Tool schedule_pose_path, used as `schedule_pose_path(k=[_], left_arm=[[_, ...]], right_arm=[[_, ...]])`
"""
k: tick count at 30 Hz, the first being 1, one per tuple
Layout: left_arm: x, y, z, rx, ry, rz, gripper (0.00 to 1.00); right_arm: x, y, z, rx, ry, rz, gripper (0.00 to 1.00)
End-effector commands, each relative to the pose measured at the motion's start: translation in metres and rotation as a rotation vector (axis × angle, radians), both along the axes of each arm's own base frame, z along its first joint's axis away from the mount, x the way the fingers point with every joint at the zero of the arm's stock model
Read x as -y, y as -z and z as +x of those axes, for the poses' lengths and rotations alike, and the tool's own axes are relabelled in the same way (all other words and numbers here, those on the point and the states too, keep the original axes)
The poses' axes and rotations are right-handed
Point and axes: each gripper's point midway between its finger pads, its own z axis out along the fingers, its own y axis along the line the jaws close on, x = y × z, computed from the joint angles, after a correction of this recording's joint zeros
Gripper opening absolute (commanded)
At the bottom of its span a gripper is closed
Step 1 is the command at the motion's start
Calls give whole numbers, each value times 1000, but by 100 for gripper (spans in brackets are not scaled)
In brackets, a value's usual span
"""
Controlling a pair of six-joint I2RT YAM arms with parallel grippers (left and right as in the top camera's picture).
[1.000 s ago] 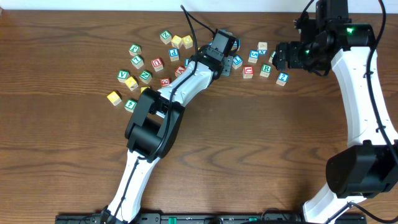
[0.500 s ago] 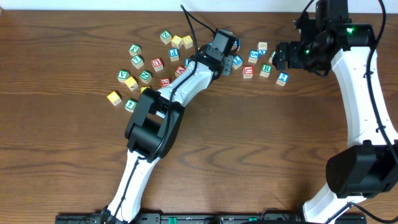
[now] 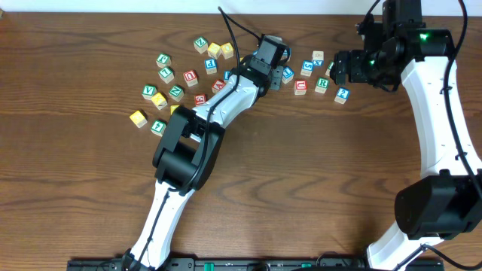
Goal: Spell out CORL
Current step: 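Lower the left gripper onto the yellow C block and close, then lift the C block with the left gripper toward the open table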
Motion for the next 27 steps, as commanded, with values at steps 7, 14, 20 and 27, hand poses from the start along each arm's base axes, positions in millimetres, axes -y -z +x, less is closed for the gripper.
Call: schedule_pose_path(k=[7, 14, 20, 27], left_arm=[[-7, 28, -3, -41, -27, 20, 52], [-7, 26, -2, -34, -28, 17, 46], [-6, 17, 0, -21, -28, 9, 40], [-5, 2, 2, 1, -28, -4, 33]], right_arm=[[3, -6, 3, 15, 13, -2, 98], [3, -6, 3, 15, 13, -2, 99], [3, -6, 3, 16, 13, -2, 99], [3, -6, 3, 15, 13, -2, 99]])
